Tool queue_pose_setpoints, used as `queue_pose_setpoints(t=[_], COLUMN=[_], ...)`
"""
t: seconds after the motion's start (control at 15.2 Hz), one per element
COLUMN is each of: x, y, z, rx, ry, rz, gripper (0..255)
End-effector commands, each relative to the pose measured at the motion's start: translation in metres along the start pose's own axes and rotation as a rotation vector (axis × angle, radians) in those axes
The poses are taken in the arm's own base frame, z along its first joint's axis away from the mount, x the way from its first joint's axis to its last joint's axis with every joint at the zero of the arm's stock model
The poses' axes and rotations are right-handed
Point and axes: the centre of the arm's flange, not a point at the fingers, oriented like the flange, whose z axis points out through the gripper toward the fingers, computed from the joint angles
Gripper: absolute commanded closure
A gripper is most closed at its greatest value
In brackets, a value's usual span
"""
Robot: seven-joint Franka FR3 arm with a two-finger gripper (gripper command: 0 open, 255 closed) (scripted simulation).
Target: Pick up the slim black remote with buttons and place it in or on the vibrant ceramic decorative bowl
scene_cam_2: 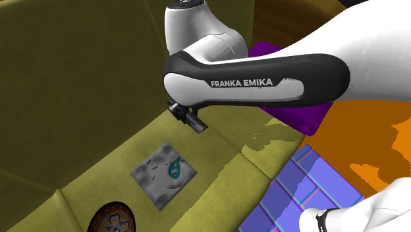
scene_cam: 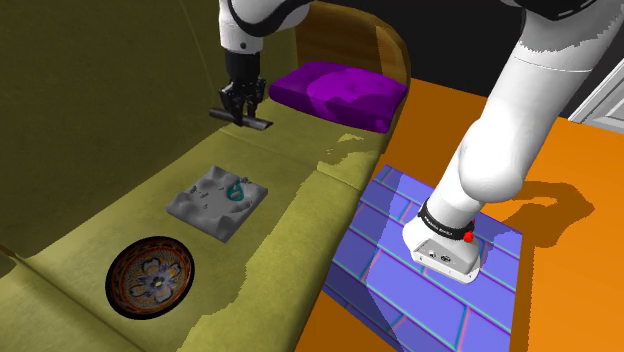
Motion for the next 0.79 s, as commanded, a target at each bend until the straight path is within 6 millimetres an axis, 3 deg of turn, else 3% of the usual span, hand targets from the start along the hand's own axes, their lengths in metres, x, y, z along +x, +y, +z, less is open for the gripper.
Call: queue_pose_setpoints(t=[0.0,0.73], x=[-0.007,-0.056], y=[-0.023,-0.159], z=[0.002,0.018], rx=[0.0,0.0], ry=[0.0,0.0], rz=[0.001,0.001], gripper=[255,255])
